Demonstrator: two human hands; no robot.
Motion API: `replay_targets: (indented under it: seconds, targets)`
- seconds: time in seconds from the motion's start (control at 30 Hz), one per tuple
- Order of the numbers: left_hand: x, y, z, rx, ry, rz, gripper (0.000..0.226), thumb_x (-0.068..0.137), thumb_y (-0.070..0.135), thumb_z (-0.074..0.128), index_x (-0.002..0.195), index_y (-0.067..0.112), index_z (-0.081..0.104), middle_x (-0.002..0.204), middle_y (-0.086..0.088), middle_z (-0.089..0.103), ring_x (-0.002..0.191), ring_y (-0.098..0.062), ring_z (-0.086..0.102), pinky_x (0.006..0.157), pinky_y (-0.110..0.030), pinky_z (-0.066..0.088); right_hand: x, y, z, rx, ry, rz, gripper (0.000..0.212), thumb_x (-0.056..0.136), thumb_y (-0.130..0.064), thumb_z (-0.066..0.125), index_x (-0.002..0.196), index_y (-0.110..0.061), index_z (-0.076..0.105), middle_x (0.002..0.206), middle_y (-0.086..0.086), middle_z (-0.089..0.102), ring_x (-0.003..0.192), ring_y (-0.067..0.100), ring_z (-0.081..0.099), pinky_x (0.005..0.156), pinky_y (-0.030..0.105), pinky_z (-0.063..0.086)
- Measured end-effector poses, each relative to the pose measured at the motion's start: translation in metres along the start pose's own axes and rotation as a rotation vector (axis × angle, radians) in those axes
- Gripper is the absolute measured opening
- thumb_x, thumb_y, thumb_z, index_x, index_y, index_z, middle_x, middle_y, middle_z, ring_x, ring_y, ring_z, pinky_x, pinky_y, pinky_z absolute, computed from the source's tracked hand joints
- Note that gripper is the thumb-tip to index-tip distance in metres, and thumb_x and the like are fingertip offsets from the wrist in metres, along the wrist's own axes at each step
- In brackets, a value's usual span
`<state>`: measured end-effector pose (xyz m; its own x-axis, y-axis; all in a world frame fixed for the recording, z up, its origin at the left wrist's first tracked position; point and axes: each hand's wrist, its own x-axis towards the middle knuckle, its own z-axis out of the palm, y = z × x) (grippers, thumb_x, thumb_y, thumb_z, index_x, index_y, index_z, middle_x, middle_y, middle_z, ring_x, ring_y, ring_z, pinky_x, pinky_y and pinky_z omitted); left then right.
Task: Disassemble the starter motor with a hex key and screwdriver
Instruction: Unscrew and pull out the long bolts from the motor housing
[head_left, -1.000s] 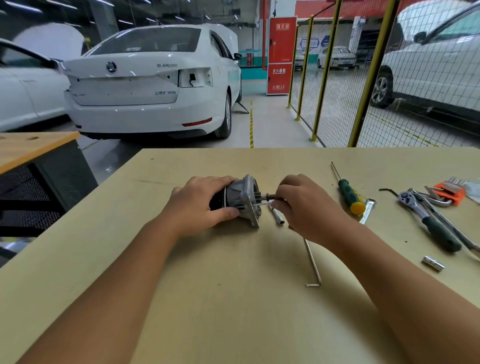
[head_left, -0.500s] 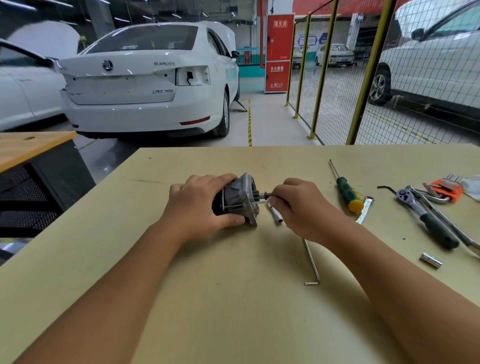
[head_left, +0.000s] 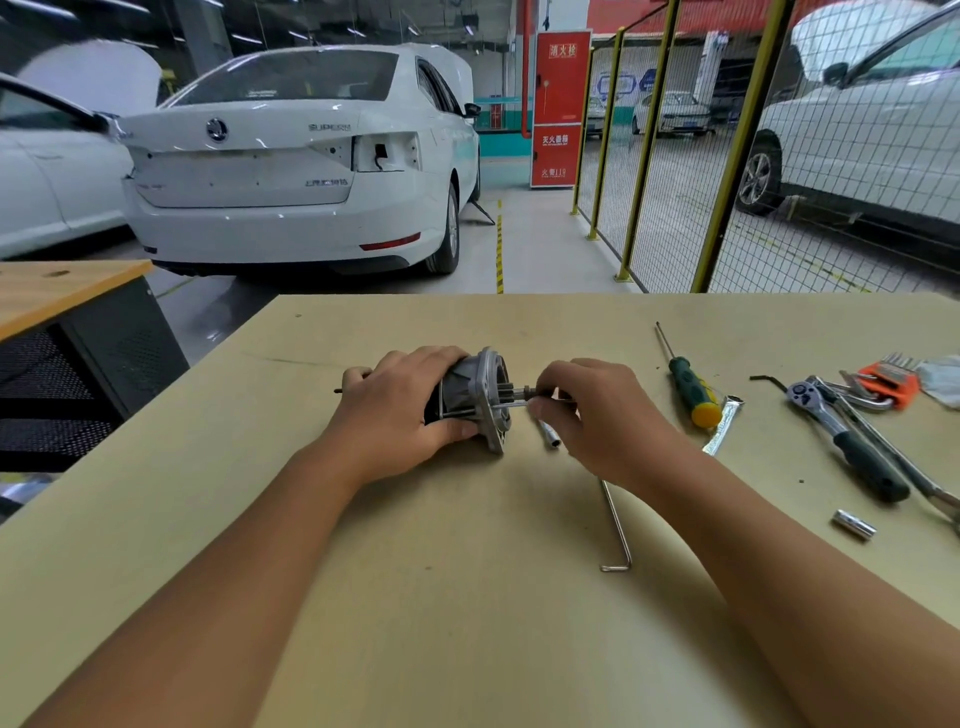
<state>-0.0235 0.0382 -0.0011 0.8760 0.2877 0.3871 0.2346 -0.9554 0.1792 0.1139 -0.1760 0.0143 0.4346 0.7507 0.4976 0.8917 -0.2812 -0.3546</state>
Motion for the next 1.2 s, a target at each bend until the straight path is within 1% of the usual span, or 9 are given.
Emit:
replay_targets:
  seconds: [0.07, 0.23, 0.37, 0.6, 0.77, 0.87, 1.0, 1.1, 1.2]
  targets:
    - [0.0, -0.001, 0.001, -0.008, 0.007, 0.005, 0.079, 0.073, 0.087, 0.044, 0.142, 0.05, 0.034, 0.141, 0.029, 0.046, 0.122, -0.014, 0.049, 0.084, -0.041, 0.027, 0.0, 0.001, 0.003, 0.006, -0.002, 0.009, 0.017, 0.097, -0.022, 0.065, 0.095, -0.008, 0.074, 0.083, 0.004, 0.055, 0.077, 0.025, 0.053, 0.067, 0.032, 0.037]
    - [0.002, -0.001, 0.001, -0.014, 0.008, 0.014, 0.078, 0.073, 0.085, 0.044, 0.141, 0.049, 0.033, 0.14, 0.028, 0.046, 0.122, -0.015, 0.049, 0.085, -0.041, 0.025, 0.001, 0.004, 0.004, -0.068, -0.027, -0.018, 0.021, 0.099, -0.023, 0.062, 0.096, -0.007, 0.075, 0.097, 0.007, 0.061, 0.091, 0.032, 0.056, 0.078, 0.041, 0.047]
    - [0.001, -0.003, 0.001, -0.032, 0.014, 0.019, 0.077, 0.072, 0.085, 0.046, 0.139, 0.05, 0.034, 0.139, 0.028, 0.046, 0.121, -0.014, 0.049, 0.085, -0.041, 0.026, -0.001, -0.002, 0.004, -0.231, 0.116, -0.05, 0.016, 0.094, -0.034, 0.068, 0.092, -0.021, 0.076, 0.102, -0.008, 0.068, 0.1, 0.028, 0.052, 0.079, 0.036, 0.031]
    - [0.0, -0.005, 0.002, -0.048, 0.026, 0.026, 0.078, 0.072, 0.086, 0.049, 0.139, 0.048, 0.037, 0.138, 0.027, 0.049, 0.12, -0.013, 0.05, 0.085, -0.042, 0.028, -0.002, -0.004, 0.003, -0.239, 0.161, -0.058, 0.007, 0.084, -0.03, 0.08, 0.085, -0.024, 0.077, 0.097, -0.012, 0.071, 0.096, 0.026, 0.055, 0.079, 0.038, 0.031]
    - [0.0, -0.004, 0.001, -0.059, 0.031, 0.021, 0.077, 0.071, 0.086, 0.049, 0.138, 0.049, 0.037, 0.137, 0.028, 0.05, 0.121, -0.013, 0.051, 0.087, -0.041, 0.028, 0.001, -0.002, 0.0, -0.044, 0.024, -0.018, 0.008, 0.086, -0.023, 0.078, 0.091, -0.017, 0.077, 0.087, 0.0, 0.066, 0.078, 0.026, 0.061, 0.069, 0.041, 0.052]
    - [-0.001, -0.003, 0.0, -0.07, 0.03, 0.012, 0.078, 0.07, 0.086, 0.05, 0.138, 0.05, 0.038, 0.137, 0.029, 0.05, 0.122, -0.012, 0.051, 0.088, -0.041, 0.028, -0.002, -0.003, 0.005, -0.002, 0.032, -0.022, 0.012, 0.093, -0.021, 0.07, 0.093, -0.011, 0.075, 0.083, 0.005, 0.058, 0.075, 0.026, 0.055, 0.069, 0.04, 0.049]
    - [-0.001, -0.004, -0.002, -0.087, 0.021, 0.0, 0.078, 0.072, 0.087, 0.048, 0.14, 0.05, 0.041, 0.138, 0.029, 0.051, 0.125, -0.009, 0.051, 0.091, -0.041, 0.032, 0.0, -0.005, 0.008, -0.02, 0.019, 0.008, 0.024, 0.101, -0.023, 0.059, 0.094, -0.004, 0.072, 0.091, 0.009, 0.055, 0.082, 0.031, 0.054, 0.074, 0.043, 0.047]
    - [0.0, -0.003, -0.004, -0.125, 0.014, -0.018, 0.073, 0.078, 0.085, 0.042, 0.141, 0.048, 0.044, 0.137, 0.029, 0.052, 0.125, -0.008, 0.051, 0.096, -0.043, 0.036, 0.001, -0.006, 0.006, -0.265, 0.014, -0.019, 0.025, 0.1, -0.037, 0.055, 0.102, -0.019, 0.072, 0.101, -0.001, 0.061, 0.099, 0.029, 0.052, 0.085, 0.042, 0.042]
    - [-0.001, -0.001, -0.004, -0.141, 0.024, -0.021, 0.066, 0.084, 0.079, 0.04, 0.141, 0.048, 0.045, 0.136, 0.029, 0.053, 0.123, -0.009, 0.051, 0.095, -0.042, 0.035, -0.003, -0.011, 0.0, -0.376, 0.046, -0.024, 0.016, 0.092, -0.044, 0.065, 0.097, -0.029, 0.07, 0.101, -0.01, 0.063, 0.105, 0.027, 0.051, 0.09, 0.046, 0.037]
